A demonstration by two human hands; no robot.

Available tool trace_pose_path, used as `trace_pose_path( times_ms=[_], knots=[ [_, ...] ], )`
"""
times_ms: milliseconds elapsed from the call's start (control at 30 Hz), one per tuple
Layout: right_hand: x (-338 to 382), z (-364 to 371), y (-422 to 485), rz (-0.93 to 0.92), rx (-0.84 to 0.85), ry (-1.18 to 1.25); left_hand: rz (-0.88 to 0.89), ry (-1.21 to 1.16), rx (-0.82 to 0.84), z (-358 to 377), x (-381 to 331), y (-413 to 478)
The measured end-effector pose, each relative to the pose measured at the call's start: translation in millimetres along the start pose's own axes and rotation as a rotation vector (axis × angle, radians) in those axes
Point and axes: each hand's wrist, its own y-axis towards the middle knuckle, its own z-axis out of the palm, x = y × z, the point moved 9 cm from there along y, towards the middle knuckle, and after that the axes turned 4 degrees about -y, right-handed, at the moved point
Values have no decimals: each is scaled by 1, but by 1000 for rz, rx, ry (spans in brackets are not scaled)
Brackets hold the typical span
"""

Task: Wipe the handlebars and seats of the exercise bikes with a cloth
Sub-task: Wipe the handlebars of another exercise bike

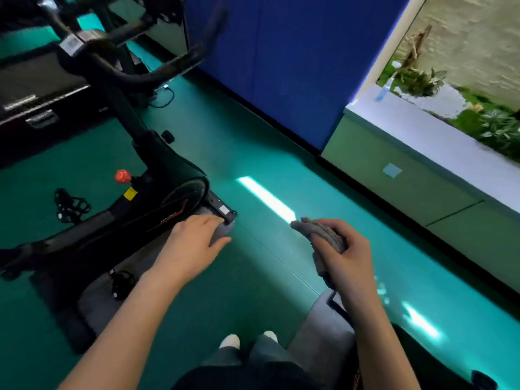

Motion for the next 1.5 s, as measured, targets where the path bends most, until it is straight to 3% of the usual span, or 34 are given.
trace_pose_path(
  times_ms=[233,433,833,1067,1300,1500],
  knots=[
    [-4,29,45,80,138,99,-287,76,46,4,71,-5],
    [1,23,100,34,203,93,-440,53,45,5,77,12],
    [-1,52,164,109,279,78,-418,26,-90,-24,73,55],
    [29,141,177,98,339,53,-360,22,-155,-61,132,82],
    [69,232,188,75,264,23,-259,36,-241,-132,209,114],
    [100,264,196,42,168,26,-236,16,-280,-195,268,127]
  ],
)
